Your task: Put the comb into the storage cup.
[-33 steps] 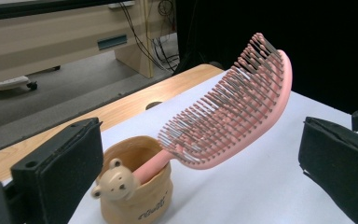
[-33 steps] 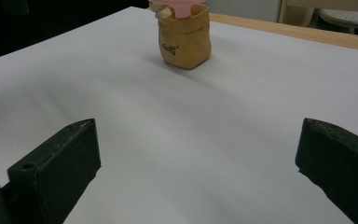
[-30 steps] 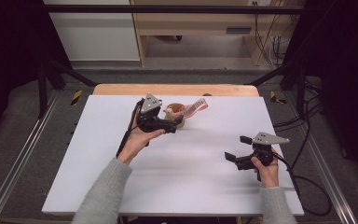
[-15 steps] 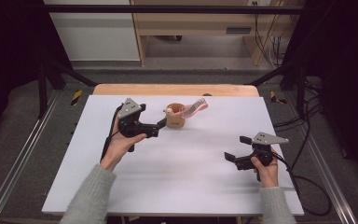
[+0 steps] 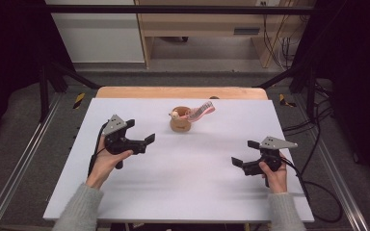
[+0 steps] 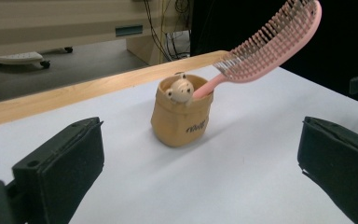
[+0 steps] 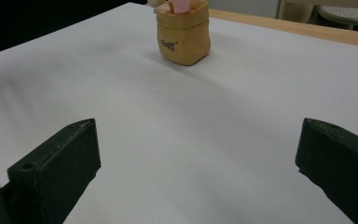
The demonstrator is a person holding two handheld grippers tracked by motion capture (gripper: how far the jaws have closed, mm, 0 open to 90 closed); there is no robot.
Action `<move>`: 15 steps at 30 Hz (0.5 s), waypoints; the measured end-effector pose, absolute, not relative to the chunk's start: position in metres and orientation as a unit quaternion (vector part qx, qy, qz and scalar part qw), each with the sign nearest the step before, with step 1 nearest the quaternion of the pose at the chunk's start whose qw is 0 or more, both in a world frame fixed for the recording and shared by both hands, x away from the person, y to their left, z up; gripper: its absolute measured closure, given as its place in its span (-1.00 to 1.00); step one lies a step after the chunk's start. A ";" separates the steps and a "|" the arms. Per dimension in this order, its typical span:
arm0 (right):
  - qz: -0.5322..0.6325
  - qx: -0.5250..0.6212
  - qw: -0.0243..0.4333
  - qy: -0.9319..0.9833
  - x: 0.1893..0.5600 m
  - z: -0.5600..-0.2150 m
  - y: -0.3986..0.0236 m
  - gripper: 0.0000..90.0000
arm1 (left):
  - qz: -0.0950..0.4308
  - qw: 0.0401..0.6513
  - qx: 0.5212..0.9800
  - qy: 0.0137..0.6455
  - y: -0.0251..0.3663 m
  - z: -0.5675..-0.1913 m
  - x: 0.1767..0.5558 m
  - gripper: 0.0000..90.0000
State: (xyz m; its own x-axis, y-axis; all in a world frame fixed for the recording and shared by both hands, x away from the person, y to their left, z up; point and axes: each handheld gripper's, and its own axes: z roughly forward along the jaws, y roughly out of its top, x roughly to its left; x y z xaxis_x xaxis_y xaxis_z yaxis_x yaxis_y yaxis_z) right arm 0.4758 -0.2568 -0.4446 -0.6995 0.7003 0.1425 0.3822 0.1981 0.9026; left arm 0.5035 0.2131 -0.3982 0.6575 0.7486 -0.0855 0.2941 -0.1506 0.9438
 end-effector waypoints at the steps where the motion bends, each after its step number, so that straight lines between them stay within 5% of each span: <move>1: 0.523 0.357 0.152 0.759 0.476 -0.445 -0.257 -0.99 | 0.207 0.543 0.731 0.358 0.216 -0.400 0.502 -0.99; 15: 0.519 0.359 0.152 0.760 0.476 -0.447 -0.256 -0.99 | 0.194 0.525 0.738 0.378 0.250 -0.434 0.487 -0.99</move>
